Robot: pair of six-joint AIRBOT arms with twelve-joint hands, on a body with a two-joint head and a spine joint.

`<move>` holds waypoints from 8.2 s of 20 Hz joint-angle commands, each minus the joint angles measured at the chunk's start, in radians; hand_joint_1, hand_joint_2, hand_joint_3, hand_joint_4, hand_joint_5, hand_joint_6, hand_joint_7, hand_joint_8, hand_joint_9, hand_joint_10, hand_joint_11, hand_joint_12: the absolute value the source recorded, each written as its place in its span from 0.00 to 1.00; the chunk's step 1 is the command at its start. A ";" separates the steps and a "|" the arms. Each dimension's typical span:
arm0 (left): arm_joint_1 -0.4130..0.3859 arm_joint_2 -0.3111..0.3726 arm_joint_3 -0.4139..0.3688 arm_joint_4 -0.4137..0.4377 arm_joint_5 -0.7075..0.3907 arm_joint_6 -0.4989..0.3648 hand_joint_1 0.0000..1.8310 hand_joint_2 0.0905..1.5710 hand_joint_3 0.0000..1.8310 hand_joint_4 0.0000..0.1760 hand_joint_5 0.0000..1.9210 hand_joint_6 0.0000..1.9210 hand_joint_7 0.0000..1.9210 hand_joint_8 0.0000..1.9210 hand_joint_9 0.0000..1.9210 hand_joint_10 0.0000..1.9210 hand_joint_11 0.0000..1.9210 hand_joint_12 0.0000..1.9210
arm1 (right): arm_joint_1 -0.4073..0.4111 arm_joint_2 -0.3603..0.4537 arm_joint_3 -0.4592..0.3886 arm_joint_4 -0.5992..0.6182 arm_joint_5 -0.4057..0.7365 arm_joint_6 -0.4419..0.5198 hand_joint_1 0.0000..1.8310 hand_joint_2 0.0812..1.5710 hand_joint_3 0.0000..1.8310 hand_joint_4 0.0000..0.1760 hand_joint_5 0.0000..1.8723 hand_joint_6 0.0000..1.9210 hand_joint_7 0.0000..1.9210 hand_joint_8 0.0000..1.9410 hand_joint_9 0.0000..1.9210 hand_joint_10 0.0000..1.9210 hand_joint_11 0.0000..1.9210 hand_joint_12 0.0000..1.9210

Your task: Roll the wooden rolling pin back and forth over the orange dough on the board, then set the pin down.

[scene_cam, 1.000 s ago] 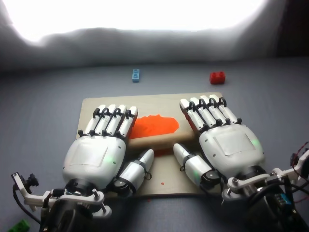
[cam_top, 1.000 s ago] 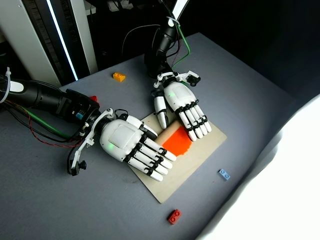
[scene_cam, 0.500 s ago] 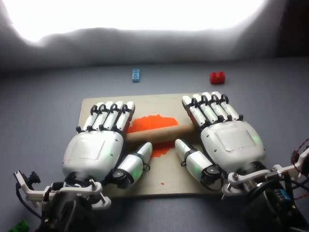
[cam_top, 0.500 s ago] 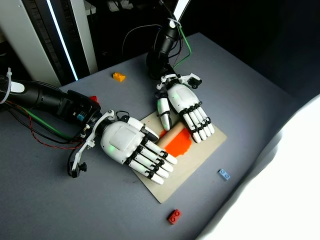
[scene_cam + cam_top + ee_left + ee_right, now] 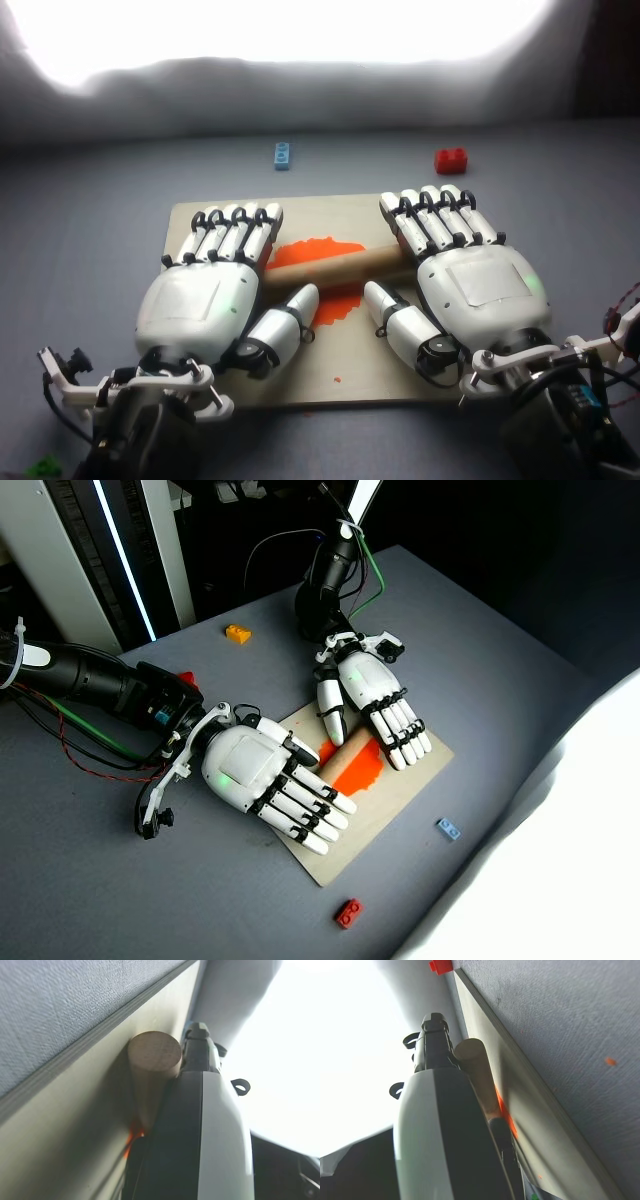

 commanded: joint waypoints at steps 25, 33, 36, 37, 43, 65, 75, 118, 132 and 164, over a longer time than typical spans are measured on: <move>-0.035 -0.019 0.077 0.046 -0.025 -0.023 0.00 0.93 0.00 0.00 0.01 0.00 0.01 0.00 0.00 0.00 0.00 0.00 | 0.044 -0.007 0.072 -0.035 -0.012 0.067 0.00 0.93 0.00 0.00 0.02 0.01 0.02 0.00 0.00 0.00 0.00 0.00; -0.044 -0.026 0.105 0.044 -0.002 -0.027 0.00 0.93 0.00 0.00 0.01 0.00 0.01 0.00 0.00 0.00 0.00 0.00 | 0.063 -0.011 0.108 -0.035 -0.042 0.073 0.00 0.93 0.00 0.00 0.02 0.00 0.01 0.00 0.00 0.00 0.00 0.00; -0.043 -0.027 0.108 0.041 -0.001 -0.028 0.00 0.93 0.00 0.00 0.02 0.00 0.01 0.00 0.00 0.00 0.00 0.00 | 0.065 -0.011 0.120 -0.036 -0.060 0.068 0.00 0.93 0.00 0.00 0.01 0.00 0.01 0.00 0.00 0.00 0.00 0.00; -0.041 -0.027 0.108 0.040 -0.001 -0.028 0.00 0.93 0.00 0.00 0.02 0.00 0.01 0.00 0.00 0.00 0.00 0.00 | 0.066 -0.010 0.123 -0.036 -0.064 0.064 0.00 0.93 0.00 0.00 0.01 0.00 0.01 0.00 0.00 0.00 0.00 0.00; -0.042 -0.032 0.130 0.039 0.005 -0.034 0.00 0.93 0.00 0.00 0.02 0.00 0.01 0.00 0.00 0.00 0.00 0.00 | 0.068 -0.010 0.134 -0.036 -0.098 0.064 0.00 0.93 0.00 0.00 0.01 0.00 0.00 0.00 0.00 0.00 0.00 0.00; -0.060 -0.042 0.193 0.028 0.053 -0.044 0.00 0.94 0.00 0.00 0.02 0.00 0.01 0.00 0.00 0.00 0.00 0.00 | 0.084 -0.012 0.161 -0.036 -0.139 0.111 0.00 0.93 0.00 0.00 0.02 0.00 0.01 0.00 0.00 0.00 0.00 0.00; -0.082 -0.057 0.233 0.008 0.065 -0.040 0.00 0.93 0.00 0.00 0.01 0.00 0.01 0.00 0.00 0.00 0.00 0.00 | 0.091 -0.014 0.171 -0.036 -0.134 0.114 0.00 0.93 0.00 0.00 0.02 0.00 0.01 0.00 0.00 0.00 0.00 0.00; -0.145 0.011 0.215 0.004 0.145 0.105 0.00 0.93 0.00 0.00 0.10 0.00 0.11 0.00 0.09 0.01 0.00 0.19 | 0.092 -0.014 0.184 -0.036 -0.136 0.120 0.00 0.92 0.00 0.00 0.12 0.02 0.14 0.01 0.09 0.01 0.00 0.15; -0.152 0.010 0.222 0.004 0.174 0.111 0.00 0.93 0.00 0.00 0.16 0.01 0.22 0.01 0.18 0.01 0.00 0.36 | 0.088 -0.014 0.156 -0.059 -0.042 0.116 0.00 0.92 0.00 0.00 0.17 0.02 0.21 0.01 0.16 0.04 0.00 0.43; -0.074 0.059 0.092 0.003 0.049 0.088 0.00 0.92 0.00 0.00 0.16 0.00 0.20 0.00 0.17 0.00 0.00 0.32 | 0.050 -0.001 0.100 -0.080 -0.018 0.106 0.00 0.91 0.00 0.00 0.17 0.01 0.20 0.00 0.15 0.04 0.00 0.40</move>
